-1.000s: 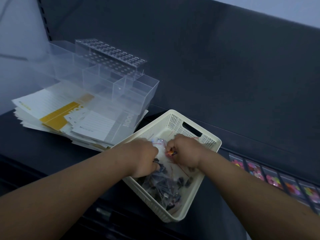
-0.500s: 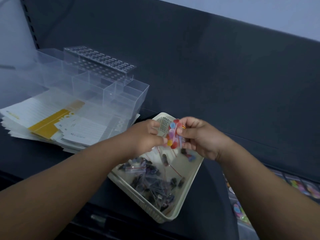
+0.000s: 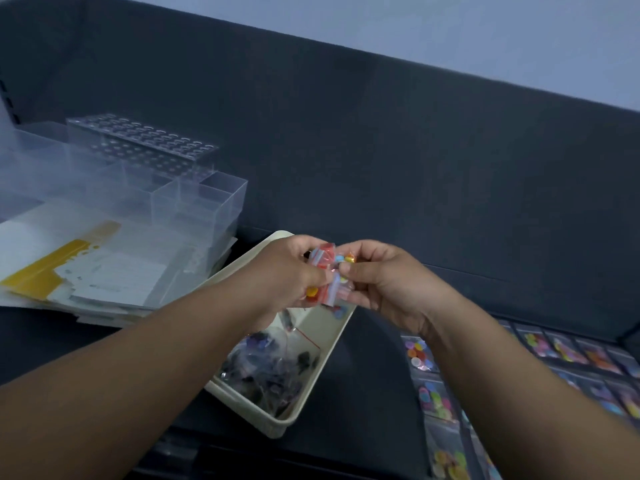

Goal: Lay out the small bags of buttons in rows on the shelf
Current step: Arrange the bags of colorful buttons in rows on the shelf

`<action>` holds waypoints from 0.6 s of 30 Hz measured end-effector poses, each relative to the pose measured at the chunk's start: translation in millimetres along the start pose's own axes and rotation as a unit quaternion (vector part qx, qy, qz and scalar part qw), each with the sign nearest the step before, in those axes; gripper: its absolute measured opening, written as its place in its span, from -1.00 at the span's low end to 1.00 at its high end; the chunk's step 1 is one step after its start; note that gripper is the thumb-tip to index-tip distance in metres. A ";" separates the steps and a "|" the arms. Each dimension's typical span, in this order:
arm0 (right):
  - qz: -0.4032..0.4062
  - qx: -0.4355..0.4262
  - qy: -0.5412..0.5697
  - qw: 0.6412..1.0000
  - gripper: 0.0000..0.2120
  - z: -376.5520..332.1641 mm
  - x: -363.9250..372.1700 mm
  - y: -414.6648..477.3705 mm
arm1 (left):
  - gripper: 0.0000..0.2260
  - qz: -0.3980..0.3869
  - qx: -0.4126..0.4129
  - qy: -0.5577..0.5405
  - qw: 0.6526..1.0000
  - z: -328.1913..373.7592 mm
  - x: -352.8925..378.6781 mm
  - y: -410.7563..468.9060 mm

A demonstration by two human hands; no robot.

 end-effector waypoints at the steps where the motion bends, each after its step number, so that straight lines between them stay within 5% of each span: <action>1: 0.008 -0.001 0.005 1.000 -0.85 -1.3 -5.5 -7.6 | -0.76 0.013 -0.003 0.003 1.000 1.5 4.8 1.6; 18: 0.083 -0.001 -0.005 0.996 -0.89 26.0 -158.4 -201.6 | -0.83 0.011 -0.056 -0.032 0.998 -9.8 248.0 33.7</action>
Point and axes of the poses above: each hand's wrist, its own y-axis towards the middle knuckle, its own x-axis out of the palm, z = x × y, the point moved 3 cm from there along y, towards the middle knuckle, and after that the axes turned 13 degrees about -z, right-handed, at the moved point
